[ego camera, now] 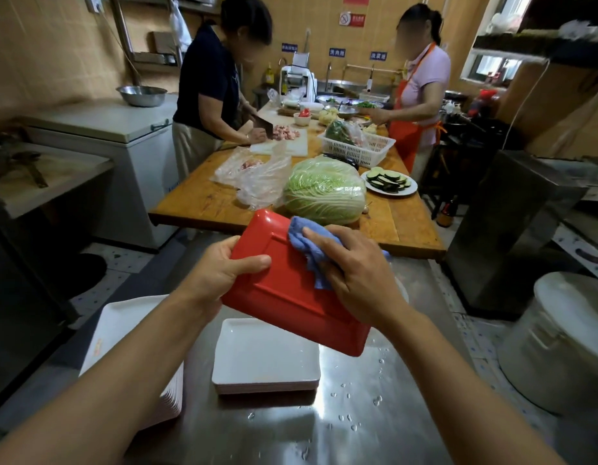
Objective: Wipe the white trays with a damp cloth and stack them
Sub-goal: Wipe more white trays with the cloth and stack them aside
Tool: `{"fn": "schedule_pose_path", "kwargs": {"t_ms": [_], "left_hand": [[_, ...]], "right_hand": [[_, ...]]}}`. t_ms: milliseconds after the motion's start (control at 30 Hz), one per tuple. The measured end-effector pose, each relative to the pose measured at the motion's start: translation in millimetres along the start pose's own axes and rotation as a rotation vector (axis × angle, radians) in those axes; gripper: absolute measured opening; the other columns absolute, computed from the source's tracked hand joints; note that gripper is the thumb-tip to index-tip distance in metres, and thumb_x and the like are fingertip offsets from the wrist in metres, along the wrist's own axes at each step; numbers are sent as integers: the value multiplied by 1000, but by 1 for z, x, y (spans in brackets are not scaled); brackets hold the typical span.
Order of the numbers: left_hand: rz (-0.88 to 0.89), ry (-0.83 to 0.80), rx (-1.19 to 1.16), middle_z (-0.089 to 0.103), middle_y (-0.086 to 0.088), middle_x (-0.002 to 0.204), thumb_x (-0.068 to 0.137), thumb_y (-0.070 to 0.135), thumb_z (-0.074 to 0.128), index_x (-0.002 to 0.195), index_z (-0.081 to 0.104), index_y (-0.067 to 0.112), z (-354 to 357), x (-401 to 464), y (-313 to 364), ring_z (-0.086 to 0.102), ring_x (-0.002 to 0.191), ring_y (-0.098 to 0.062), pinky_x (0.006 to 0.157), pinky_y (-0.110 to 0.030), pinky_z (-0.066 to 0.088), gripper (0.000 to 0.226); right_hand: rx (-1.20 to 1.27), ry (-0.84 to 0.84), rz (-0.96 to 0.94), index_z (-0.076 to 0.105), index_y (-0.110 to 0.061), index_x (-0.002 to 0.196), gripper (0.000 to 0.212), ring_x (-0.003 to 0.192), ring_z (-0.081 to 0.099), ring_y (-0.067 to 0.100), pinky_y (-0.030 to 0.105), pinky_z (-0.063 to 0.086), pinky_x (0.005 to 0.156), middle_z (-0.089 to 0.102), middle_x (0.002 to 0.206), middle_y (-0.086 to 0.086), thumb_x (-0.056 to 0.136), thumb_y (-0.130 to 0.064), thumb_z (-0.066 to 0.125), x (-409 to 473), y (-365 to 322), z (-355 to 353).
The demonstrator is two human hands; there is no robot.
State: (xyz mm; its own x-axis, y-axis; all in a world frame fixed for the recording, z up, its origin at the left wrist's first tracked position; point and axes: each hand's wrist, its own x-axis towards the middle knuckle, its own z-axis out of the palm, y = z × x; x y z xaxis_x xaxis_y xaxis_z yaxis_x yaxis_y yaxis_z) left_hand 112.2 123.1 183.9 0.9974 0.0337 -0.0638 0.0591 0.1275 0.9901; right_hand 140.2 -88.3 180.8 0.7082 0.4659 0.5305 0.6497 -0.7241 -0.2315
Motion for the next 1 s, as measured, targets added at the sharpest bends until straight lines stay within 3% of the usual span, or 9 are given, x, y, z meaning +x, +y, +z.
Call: {"fn": "schedule_pose_path", "kwargs": {"t_ms": [133, 267, 333, 433, 567, 700, 800, 933, 1000], "left_hand": [[-50, 52, -90, 69, -12, 92, 63, 11, 69, 103, 64, 10, -18, -3, -3, 66, 76, -23, 70, -33, 56, 40], [-104, 140, -217, 68, -12, 90, 76, 4, 64, 100, 64, 13, -18, 0, -7, 66, 73, -24, 62, -34, 58, 26], [-148, 183, -255, 70, -11, 85, 81, 4, 62, 101, 63, 15, -16, 2, -8, 67, 67, -23, 55, -34, 58, 23], [-235, 252, -334, 72, -6, 66, 83, 10, 64, 94, 64, 16, -14, 3, -8, 68, 54, -20, 45, -33, 56, 11], [-286, 272, -403, 71, -5, 61, 86, 18, 64, 93, 62, 14, -8, -2, -9, 68, 51, -19, 40, -33, 54, 9], [-260, 305, -408, 68, -13, 84, 87, 25, 62, 107, 59, 13, 1, -6, -10, 65, 71, -27, 60, -41, 52, 23], [-288, 303, -453, 65, -17, 92, 92, 29, 56, 112, 59, 6, 2, -13, -12, 63, 78, -27, 64, -40, 50, 31], [-282, 241, -555, 69, -12, 75, 96, 30, 48, 92, 62, 2, -9, -25, -17, 68, 63, -16, 59, -26, 56, 31], [-245, 261, -534, 69, -10, 76, 96, 27, 50, 91, 63, 5, -18, -29, -17, 68, 63, -15, 58, -27, 57, 25]], "right_hand": [[169, 10, 158, 48, -24, 135, 47, 118, 42, 21, 38, 36, 100, 46, 134, 4, 89, -29, 44, -21, 14, 4], [281, -14, 252, 27, -34, 143, 52, 138, 13, 8, 17, 12, 109, 10, 156, -1, 91, -32, 31, -26, 7, 16], [262, -11, 227, 21, -32, 145, 54, 139, 8, 6, 10, 3, 107, 4, 157, -6, 92, -30, 29, -30, 2, 22], [247, 27, 152, 17, -30, 145, 60, 141, 12, 11, 25, 12, 115, 6, 156, -7, 92, -20, 43, -44, -5, 31], [25, 121, 136, 34, -17, 143, 61, 138, 24, 34, 54, 25, 111, 27, 151, 11, 88, -15, 61, -47, -10, 44], [-93, 36, 46, 34, -20, 144, 57, 138, 23, 35, 52, 18, 113, 28, 152, 8, 91, -37, 46, -41, -37, 52], [-9, -19, -26, 28, -24, 146, 56, 142, 14, 28, 47, 11, 115, 24, 155, 4, 94, -44, 35, -39, -71, 63], [40, -65, -28, 33, -20, 145, 53, 141, 16, 23, 42, 11, 115, 27, 153, 1, 96, -39, 22, -21, -99, 70], [-2, -121, -16, 29, -23, 146, 56, 143, 14, 21, 41, 9, 116, 22, 155, -2, 95, -43, 16, -9, -103, 69]]}}
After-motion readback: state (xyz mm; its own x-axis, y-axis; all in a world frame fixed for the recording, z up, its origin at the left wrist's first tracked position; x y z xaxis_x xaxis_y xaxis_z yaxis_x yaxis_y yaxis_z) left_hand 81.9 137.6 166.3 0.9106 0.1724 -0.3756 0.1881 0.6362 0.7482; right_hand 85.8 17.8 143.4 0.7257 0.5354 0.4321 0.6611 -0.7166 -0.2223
